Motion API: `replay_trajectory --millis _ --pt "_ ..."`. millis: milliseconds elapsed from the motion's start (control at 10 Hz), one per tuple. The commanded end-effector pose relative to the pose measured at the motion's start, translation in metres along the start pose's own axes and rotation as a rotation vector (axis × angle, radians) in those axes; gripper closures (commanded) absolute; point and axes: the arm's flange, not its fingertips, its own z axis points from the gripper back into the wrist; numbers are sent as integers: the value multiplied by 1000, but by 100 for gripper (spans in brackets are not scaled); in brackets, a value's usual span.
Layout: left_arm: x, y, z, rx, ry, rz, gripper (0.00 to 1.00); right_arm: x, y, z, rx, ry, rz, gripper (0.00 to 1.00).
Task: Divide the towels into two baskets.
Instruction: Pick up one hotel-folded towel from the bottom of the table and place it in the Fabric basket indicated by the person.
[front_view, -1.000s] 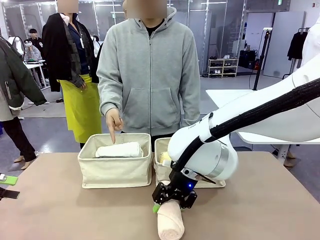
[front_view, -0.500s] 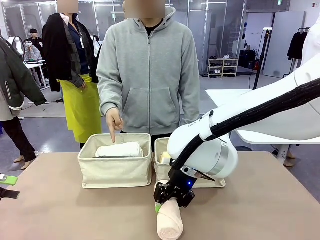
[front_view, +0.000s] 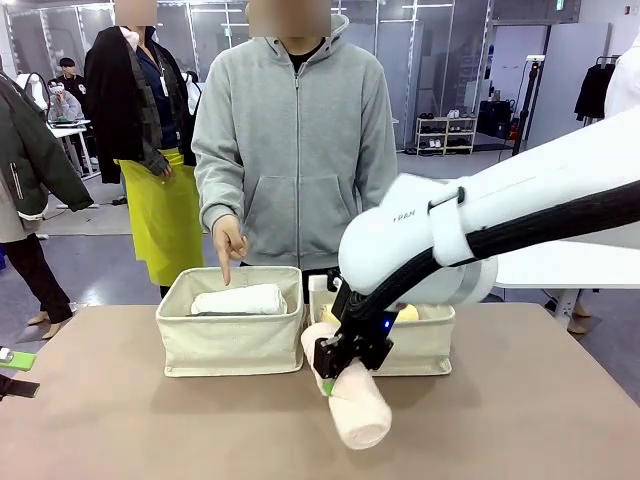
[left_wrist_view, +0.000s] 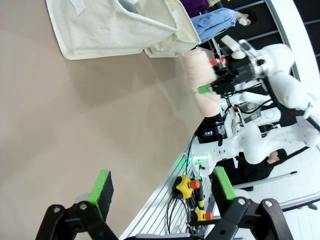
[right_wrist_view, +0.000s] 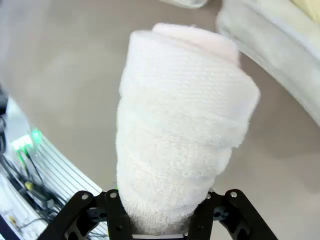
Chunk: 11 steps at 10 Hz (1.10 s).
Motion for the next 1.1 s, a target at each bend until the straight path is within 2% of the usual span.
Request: replay_trajectory --millis 0,200,300,500,600,900,1000 --pt "0 -2 2 -12 -15 -9 0 4 8 21 -133 67 313 76" --pt "0 -2 2 -12 -15 -9 0 -10 16 28 -227 109 677 76" --pt "0 -2 2 -12 -15 -9 0 -15 19 27 -255 93 728 76" --pt "0 -2 2 -12 -15 -9 0 -23 25 26 -248 85 757 76" --pt "0 -2 2 -12 -15 -9 0 -11 24 27 -249 160 700 76" --pt "0 -2 2 -12 -15 -9 0 -11 24 27 -249 160 700 76" --pt "0 -2 2 -12 -15 -9 0 -13 21 24 -251 154 727 63"
